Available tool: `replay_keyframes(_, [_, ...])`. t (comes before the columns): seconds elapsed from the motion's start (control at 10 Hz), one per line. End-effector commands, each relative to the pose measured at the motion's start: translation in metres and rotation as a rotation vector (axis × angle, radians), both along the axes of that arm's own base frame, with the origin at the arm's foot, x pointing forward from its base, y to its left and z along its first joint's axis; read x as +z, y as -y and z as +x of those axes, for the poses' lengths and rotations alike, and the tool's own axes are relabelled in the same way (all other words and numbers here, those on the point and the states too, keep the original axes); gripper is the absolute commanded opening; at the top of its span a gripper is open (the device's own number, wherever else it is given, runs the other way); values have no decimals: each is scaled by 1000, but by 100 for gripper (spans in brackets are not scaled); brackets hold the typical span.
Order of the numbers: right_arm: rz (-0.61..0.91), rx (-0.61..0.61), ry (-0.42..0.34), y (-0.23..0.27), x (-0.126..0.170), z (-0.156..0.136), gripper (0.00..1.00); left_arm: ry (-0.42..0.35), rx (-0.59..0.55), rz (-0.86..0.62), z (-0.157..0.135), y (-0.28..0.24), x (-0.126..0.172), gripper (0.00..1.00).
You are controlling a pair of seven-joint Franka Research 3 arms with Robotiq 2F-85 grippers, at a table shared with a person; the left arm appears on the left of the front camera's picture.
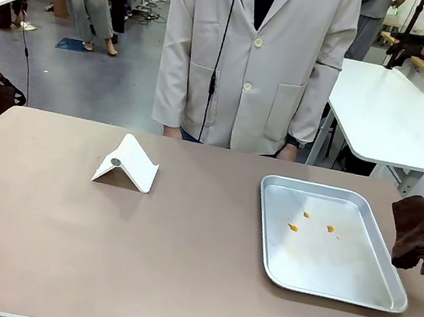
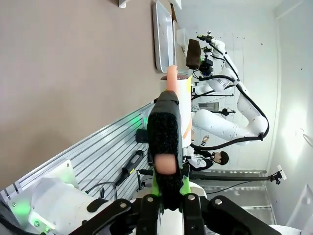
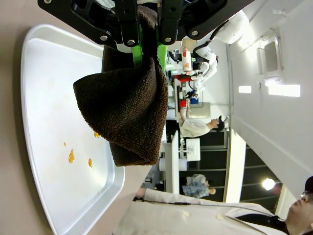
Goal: Clean the surface of the table.
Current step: If a person points to the right, clean the right side of the table with your right hand, and if they point to the left, clean the left side with your left hand, then clean the area not pointed to by the person.
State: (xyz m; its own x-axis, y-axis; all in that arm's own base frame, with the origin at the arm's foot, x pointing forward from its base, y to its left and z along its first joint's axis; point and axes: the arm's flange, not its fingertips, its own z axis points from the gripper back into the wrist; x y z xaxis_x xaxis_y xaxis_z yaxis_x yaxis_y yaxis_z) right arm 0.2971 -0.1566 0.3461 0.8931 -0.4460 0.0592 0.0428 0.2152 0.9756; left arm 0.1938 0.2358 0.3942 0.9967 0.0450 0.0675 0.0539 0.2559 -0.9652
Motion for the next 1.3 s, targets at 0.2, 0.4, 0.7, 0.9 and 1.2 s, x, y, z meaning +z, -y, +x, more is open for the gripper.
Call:
replay_keyframes(0.2, [4, -2, 0, 0, 4, 0, 0, 5, -7, -2, -3, 5, 6, 16])
replay_keyframes(0.4, [4, -2, 0, 0, 4, 0, 0, 5, -7, -2, -3, 5, 6, 16])
replay_keyframes(0.7, [4, -2, 0, 0, 4, 0, 0, 5, -7, -2, -3, 5, 6, 16])
replay_keyframes(0.9, [4, -2, 0, 0, 4, 0, 0, 5, -7, -2, -3, 5, 6, 16])
replay_keyframes(1.2, [0, 0, 0, 0, 0, 0, 13, 5, -7, -2, -3, 5, 6, 16])
